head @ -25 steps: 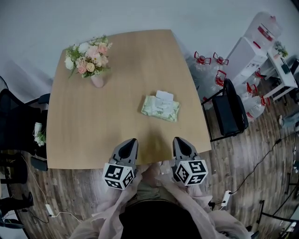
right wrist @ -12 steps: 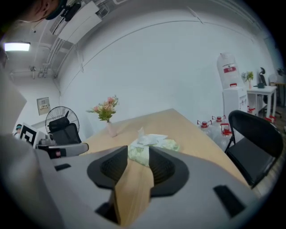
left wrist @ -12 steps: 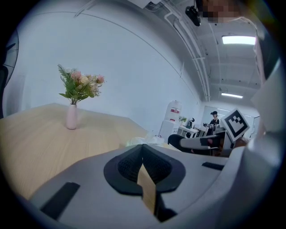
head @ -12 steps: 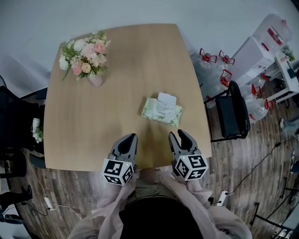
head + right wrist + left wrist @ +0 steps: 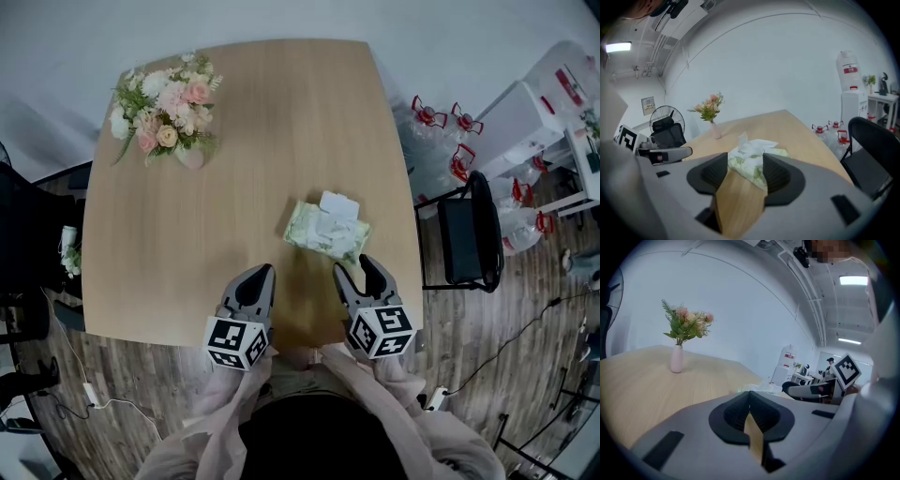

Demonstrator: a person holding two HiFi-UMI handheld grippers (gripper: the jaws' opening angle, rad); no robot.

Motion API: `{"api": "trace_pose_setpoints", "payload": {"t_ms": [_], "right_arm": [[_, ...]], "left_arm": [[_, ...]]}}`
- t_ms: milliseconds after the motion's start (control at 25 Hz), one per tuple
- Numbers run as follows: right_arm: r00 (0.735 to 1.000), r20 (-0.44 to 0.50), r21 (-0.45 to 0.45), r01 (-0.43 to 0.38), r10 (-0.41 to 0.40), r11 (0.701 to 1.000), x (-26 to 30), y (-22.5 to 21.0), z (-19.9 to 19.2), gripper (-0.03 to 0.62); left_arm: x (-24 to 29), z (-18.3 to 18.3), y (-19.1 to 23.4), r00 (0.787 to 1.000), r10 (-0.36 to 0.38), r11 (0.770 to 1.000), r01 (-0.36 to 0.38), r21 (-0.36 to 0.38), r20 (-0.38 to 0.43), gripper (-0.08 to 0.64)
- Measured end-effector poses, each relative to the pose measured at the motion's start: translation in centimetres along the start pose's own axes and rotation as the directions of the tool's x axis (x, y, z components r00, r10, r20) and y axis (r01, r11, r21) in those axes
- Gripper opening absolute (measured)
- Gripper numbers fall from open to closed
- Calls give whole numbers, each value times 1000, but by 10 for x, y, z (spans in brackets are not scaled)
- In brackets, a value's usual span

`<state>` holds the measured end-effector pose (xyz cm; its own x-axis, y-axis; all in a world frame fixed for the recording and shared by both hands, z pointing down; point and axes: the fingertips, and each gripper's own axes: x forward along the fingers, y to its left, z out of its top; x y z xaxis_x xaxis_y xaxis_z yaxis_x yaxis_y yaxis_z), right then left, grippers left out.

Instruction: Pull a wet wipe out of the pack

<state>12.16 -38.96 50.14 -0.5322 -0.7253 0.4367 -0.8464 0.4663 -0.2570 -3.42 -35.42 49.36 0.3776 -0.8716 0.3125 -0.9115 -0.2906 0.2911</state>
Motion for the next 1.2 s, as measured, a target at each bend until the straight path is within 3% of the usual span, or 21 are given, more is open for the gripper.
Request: {"api": "trace_pose_setpoints", "payload": {"t_ms": [480, 760, 1200], "right_arm": [[998, -54, -9, -23, 22, 1000, 35, -12, 1, 245], [998, -60, -60, -39, 35, 997, 51, -12, 6, 242], [994, -93, -119, -69, 58, 990, 67, -12, 4, 178]], "left_arm": [[19, 3, 14, 999, 41, 999, -41, -24, -1, 11], [31, -2, 20, 998, 52, 998, -53, -37, -25, 11], [43, -8, 24, 997, 60, 996, -63, -56, -43, 11]]}}
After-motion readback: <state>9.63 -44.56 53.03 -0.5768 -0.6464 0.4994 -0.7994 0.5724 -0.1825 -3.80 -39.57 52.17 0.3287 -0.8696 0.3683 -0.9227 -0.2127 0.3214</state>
